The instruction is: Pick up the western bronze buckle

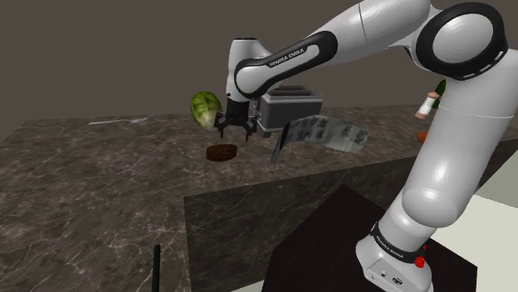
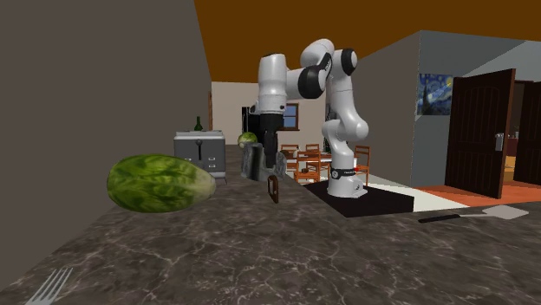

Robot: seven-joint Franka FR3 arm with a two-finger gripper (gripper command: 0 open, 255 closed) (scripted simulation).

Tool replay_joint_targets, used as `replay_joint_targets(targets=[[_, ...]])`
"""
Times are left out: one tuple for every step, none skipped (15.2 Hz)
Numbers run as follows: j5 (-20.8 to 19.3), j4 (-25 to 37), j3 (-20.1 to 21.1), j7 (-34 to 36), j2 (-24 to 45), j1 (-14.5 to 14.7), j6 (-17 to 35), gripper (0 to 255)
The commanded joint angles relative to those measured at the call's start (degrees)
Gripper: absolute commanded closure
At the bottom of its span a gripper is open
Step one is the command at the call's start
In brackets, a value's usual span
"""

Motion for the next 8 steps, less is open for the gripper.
replay_joint_targets(targets=[[-1.0,1.3,-0.2,1.7,2.2,0.4,0.7,0],[-1.1,1.0,-0.3,1.8,2.6,0.4,1.4,0],[-1.3,0.7,-0.3,1.9,3.0,0.5,2.1,0],[-1.4,0.4,-0.4,2.0,3.4,0.5,2.7,0],[-1.6,0.1,-0.4,2.1,3.8,0.6,3.4,0],[-1.8,-0.2,-0.5,2.2,4.2,0.6,4.1,0],[-2.0,-0.6,-0.6,2.4,4.8,0.7,5.2,0],[-2.0,-0.6,-0.6,2.4,4.8,0.7,5.2,0]])
